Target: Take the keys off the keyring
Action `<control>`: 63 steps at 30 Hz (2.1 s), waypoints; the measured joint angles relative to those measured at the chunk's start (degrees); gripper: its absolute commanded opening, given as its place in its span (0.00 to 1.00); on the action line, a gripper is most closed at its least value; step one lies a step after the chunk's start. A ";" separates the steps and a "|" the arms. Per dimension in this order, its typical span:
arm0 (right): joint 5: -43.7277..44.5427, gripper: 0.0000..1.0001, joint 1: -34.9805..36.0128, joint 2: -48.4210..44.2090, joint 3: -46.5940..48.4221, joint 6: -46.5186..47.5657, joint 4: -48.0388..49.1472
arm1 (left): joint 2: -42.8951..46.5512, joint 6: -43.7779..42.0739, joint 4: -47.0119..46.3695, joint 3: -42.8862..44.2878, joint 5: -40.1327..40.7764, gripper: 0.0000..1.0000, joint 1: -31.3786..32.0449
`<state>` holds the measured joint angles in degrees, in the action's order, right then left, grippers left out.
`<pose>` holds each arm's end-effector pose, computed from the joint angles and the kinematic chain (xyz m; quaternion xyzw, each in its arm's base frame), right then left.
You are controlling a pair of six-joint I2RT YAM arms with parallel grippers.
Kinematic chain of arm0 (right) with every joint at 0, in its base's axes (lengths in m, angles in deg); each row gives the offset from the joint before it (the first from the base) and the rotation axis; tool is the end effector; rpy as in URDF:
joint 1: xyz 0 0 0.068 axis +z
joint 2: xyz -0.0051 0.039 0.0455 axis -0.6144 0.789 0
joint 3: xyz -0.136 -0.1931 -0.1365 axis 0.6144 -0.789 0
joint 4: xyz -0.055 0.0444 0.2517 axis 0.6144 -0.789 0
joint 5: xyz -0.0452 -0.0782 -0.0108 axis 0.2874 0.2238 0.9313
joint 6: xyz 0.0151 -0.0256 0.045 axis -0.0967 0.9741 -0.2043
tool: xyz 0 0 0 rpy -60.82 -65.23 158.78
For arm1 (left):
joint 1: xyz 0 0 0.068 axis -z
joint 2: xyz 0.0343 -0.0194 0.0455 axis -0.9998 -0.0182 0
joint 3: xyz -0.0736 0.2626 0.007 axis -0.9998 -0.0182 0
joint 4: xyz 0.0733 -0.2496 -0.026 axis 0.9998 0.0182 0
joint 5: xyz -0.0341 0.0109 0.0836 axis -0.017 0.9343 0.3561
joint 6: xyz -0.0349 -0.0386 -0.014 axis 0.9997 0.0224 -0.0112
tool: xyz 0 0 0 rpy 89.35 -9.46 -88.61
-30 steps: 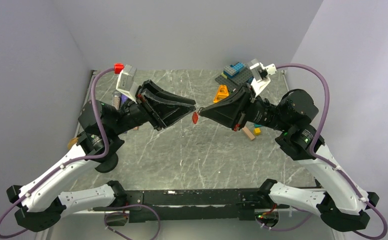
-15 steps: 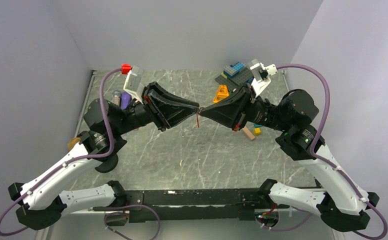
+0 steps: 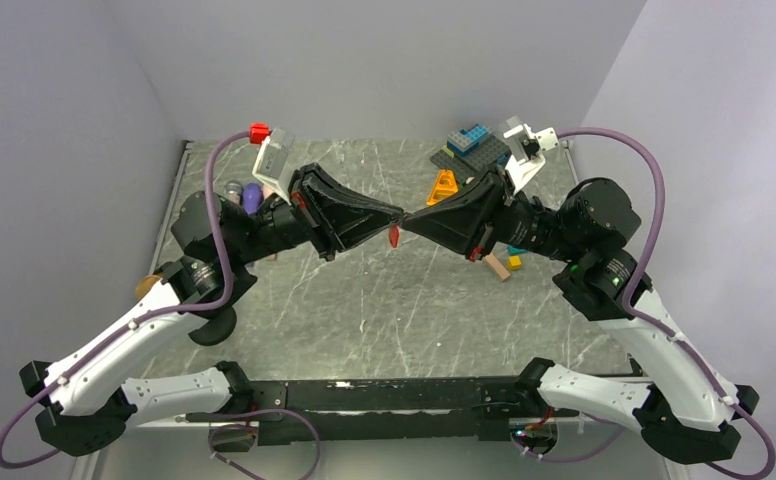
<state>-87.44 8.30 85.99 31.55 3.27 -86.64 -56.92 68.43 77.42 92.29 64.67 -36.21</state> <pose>0.0993 0.1304 0.5203 -0.2661 0.5483 0.6340 0.4760 0.1069 -0.1651 0.5110 0.2455 0.4824 -0.6719 0.5056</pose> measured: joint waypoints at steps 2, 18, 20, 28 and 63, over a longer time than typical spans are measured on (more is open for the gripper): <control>-0.11 0.00 0.00 0.00 0.11 0.04 0.02 | -0.31 -0.02 0.17 0.48 -0.52 0.00 -0.02; -8.02 0.00 0.00 2.25 6.51 4.28 -9.97 | -6.32 -8.92 20.57 15.63 -15.34 0.00 -0.57; -9.07 0.00 0.00 2.82 7.58 5.14 -12.63 | -6.82 -10.23 23.43 16.72 -16.83 0.00 -0.66; -12.94 0.00 0.00 5.20 11.78 7.72 -22.25 | -9.66 -14.78 33.75 21.90 -22.51 0.00 -0.83; -12.59 0.00 1.03 7.28 13.66 9.60 -30.23 | -11.74 -14.73 40.94 23.02 -27.47 0.00 -2.12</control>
<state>-100.03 9.33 93.26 45.21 12.86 -116.87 -68.65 53.70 118.35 115.30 37.20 -38.33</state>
